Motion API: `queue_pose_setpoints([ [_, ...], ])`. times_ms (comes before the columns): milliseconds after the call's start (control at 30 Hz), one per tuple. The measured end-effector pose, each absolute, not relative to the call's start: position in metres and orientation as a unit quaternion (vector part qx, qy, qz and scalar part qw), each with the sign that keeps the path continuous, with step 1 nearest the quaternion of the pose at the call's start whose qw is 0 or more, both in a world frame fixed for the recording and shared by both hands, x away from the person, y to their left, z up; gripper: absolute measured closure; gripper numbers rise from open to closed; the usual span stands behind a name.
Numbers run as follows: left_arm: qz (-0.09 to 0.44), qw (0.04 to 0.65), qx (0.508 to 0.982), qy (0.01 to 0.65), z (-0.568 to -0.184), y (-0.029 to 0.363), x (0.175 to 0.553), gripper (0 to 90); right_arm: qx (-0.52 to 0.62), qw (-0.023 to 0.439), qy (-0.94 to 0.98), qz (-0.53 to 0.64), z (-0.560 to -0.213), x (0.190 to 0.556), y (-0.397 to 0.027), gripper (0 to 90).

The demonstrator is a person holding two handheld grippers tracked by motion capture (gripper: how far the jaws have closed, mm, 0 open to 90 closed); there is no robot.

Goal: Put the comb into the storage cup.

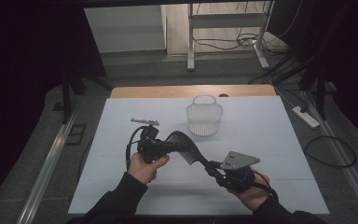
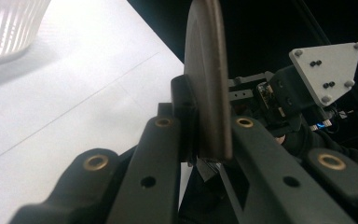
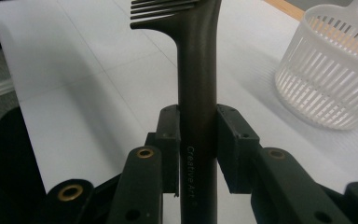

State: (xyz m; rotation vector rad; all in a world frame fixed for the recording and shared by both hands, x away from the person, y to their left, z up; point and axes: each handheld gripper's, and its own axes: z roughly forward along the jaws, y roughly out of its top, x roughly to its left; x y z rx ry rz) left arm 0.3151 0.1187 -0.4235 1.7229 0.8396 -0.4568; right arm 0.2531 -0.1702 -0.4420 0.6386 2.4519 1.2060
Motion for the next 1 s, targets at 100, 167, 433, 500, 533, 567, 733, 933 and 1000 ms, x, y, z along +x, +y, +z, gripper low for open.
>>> queue_pose_setpoints([
  [100,-0.186,0.553,0.732,0.353,-0.4217,0.1175,0.3141,86.9,0.231,0.158,0.858,0.430,-0.4418,0.2549,-0.1717,69.2],
  [167,-0.182,0.552,0.734,0.351,-0.4211,0.1172,0.3136,86.8,0.233,0.152,0.857,0.433,-0.4420,0.2560,-0.1725,67.1],
  [433,-0.165,0.554,0.738,0.348,-0.4208,0.1198,0.3132,86.8,0.236,0.147,0.858,0.432,-0.4426,0.2566,-0.1724,58.3],
  [500,-0.164,0.554,0.738,0.348,-0.4204,0.1199,0.3131,86.8,0.239,0.146,0.857,0.432,-0.4429,0.2574,-0.1727,55.1],
  [533,-0.161,0.554,0.740,0.347,-0.4200,0.1197,0.3128,86.8,0.239,0.143,0.858,0.432,-0.4431,0.2578,-0.1728,53.4],
  [567,-0.159,0.553,0.741,0.346,-0.4196,0.1196,0.3126,86.8,0.240,0.141,0.857,0.433,-0.4434,0.2580,-0.1729,51.5],
  [733,-0.153,0.551,0.745,0.343,-0.4182,0.1199,0.3119,86.7,0.252,0.124,0.858,0.429,-0.4451,0.2612,-0.1723,42.9],
  [933,-0.140,0.549,0.751,0.340,-0.4169,0.1205,0.3111,86.7,0.255,0.119,0.862,0.421,-0.4464,0.2625,-0.1713,35.0],
  [1000,-0.137,0.549,0.751,0.339,-0.4164,0.1206,0.3108,86.7,0.256,0.120,0.864,0.418,-0.4470,0.2625,-0.1713,32.8],
])
